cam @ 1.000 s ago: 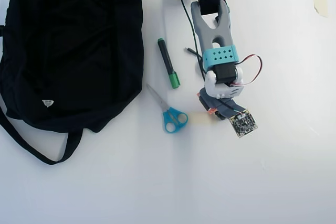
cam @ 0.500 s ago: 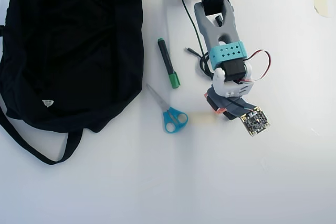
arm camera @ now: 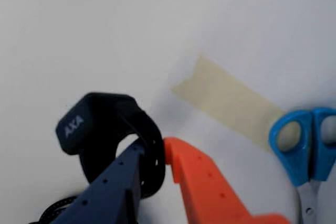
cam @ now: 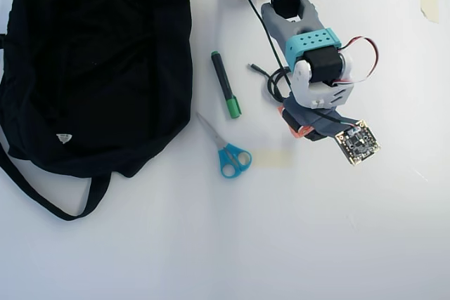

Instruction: Put the bike light into the black bag

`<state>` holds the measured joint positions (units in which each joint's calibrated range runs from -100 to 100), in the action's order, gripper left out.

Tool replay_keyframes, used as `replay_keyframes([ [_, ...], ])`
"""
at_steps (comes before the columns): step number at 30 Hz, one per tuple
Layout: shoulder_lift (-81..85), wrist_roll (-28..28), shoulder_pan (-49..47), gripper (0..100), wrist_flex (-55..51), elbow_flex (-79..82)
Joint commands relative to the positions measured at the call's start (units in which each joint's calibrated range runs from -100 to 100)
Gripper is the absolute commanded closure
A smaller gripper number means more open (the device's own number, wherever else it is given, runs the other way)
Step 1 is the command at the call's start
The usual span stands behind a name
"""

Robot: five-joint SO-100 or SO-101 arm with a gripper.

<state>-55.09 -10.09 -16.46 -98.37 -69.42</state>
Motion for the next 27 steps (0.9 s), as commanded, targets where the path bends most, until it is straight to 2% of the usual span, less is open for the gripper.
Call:
replay_keyframes([
  [1, 2.3, 0.1, -1.1, 98, -1.2, -4.2],
  [3, 4.0, 0.3, -1.1, 98, -1.2, -4.0],
  [10, 11.1, 7.0, -1.0, 98, -1.3, -0.8],
  [27, 48.0, 8.3, 1.3, 98, -1.2, 48.9],
])
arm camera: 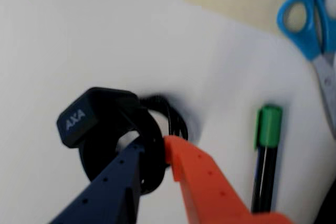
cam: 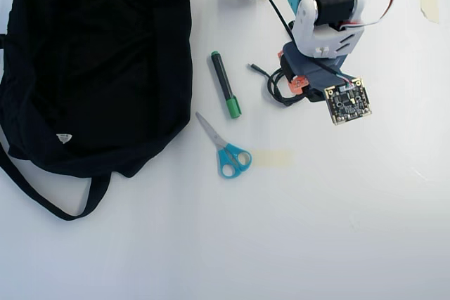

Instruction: Put the bike light into the black bag

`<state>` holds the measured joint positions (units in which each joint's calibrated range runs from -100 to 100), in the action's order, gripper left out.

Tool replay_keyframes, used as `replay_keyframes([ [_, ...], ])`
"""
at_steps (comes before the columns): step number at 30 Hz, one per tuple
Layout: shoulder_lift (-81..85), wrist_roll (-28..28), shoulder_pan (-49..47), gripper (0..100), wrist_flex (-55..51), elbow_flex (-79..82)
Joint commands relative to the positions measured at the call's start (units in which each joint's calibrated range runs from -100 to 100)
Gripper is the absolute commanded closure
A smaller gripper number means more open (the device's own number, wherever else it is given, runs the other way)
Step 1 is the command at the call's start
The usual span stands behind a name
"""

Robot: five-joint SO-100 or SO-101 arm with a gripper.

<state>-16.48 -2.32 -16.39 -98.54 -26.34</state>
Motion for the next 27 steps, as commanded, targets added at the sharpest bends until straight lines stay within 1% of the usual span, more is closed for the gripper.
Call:
replay_keyframes([
  [1, 11.5, 1.3, 1.8, 98, -0.9, 7.8],
  [5, 20.0, 3.2, 4.6, 98, -0.9, 13.8],
  [8, 26.3, 3.3, 9.1, 98, -0.9, 20.7],
  [13, 29.1, 3.3, 14.6, 98, -0.9, 28.1],
  [19, 30.8, 2.6, 22.1, 98, -0.9, 29.5],
  [27, 30.8, 2.5, 39.1, 98, -0.7, 27.1],
])
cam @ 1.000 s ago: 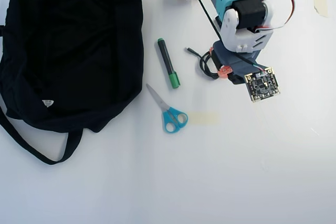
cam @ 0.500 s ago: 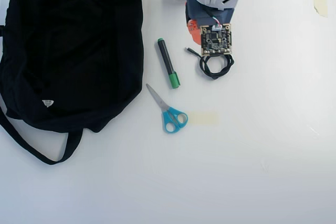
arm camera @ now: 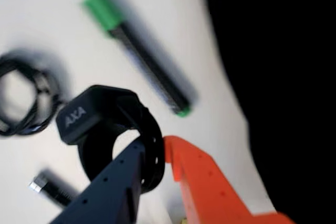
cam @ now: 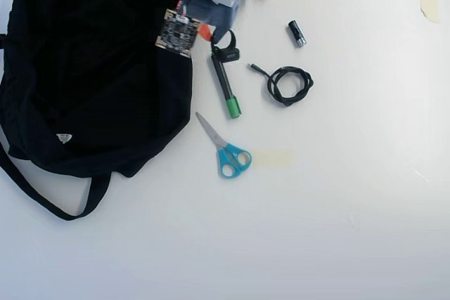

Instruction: Put the bike light into the black bag

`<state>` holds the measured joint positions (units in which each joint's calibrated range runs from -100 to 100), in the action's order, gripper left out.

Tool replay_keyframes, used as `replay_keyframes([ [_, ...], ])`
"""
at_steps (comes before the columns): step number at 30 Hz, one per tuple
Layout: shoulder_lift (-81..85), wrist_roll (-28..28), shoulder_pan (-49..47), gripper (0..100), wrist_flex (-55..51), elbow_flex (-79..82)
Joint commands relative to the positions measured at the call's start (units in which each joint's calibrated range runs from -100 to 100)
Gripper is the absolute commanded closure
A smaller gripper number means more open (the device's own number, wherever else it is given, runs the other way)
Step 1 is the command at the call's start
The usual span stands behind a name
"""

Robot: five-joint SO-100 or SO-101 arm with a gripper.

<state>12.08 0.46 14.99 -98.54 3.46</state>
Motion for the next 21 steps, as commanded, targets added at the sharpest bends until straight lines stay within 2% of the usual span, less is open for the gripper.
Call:
replay_keyframes([
  [1, 2.3, -0.3, 9.8, 98, -0.7, -3.0],
  [8, 1.1, 0.4, 24.4, 98, 2.2, -4.4],
  [11, 1.0, 0.4, 27.8, 98, 4.8, -3.8],
  [16, -3.5, 0.4, 36.2, 98, 18.6, -3.5],
  [18, -12.9, 3.5, 39.2, 98, 26.9, -6.6],
  [21, -21.3, 4.5, 40.1, 98, 32.4, -7.8],
])
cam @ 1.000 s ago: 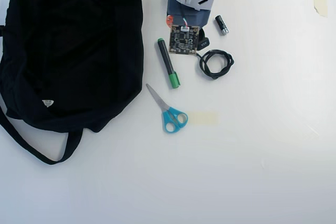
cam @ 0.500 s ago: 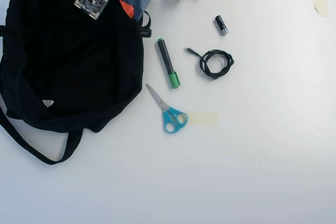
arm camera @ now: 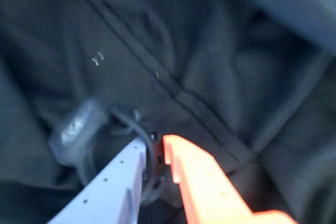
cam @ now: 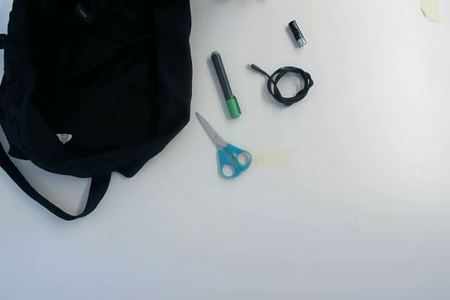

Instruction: Put the bike light into the black bag

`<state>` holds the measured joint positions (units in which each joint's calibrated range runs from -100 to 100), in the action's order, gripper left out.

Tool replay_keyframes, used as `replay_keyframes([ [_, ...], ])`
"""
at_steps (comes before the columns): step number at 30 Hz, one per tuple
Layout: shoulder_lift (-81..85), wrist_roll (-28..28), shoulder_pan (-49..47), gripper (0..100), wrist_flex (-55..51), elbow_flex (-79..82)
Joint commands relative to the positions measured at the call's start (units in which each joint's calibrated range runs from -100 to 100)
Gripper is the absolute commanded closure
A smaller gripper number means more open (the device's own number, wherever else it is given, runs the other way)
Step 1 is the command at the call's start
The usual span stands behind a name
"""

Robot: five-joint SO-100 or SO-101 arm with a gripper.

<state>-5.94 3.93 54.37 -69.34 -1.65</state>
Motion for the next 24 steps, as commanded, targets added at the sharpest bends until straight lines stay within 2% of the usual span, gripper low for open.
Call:
replay_keyframes([
  [1, -5.1, 1.0, 1.3, 97, 4.3, -2.7],
  [4, -4.7, 0.9, 1.2, 84, 2.8, -2.6],
  [9, -0.5, 1.1, -3.9, 77, -15.9, -13.9],
  [10, 4.4, 1.2, -7.9, 80, -22.4, -16.7],
  [11, 10.4, 1.2, -13.3, 87, -26.9, -17.1],
  [12, 15.4, 3.0, -18.2, 96, -28.7, -16.3],
  [13, 17.6, 5.9, -21.7, 98, -29.7, -16.3],
  [15, 23.1, 12.3, -32.8, 98, -30.0, -9.0],
  [17, 31.6, 12.4, -41.3, 98, -28.8, 6.3],
  [19, 38.0, 11.7, -54.6, 98, -13.5, 27.9],
  [24, 42.5, 11.6, -66.0, 98, -4.2, 41.2],
])
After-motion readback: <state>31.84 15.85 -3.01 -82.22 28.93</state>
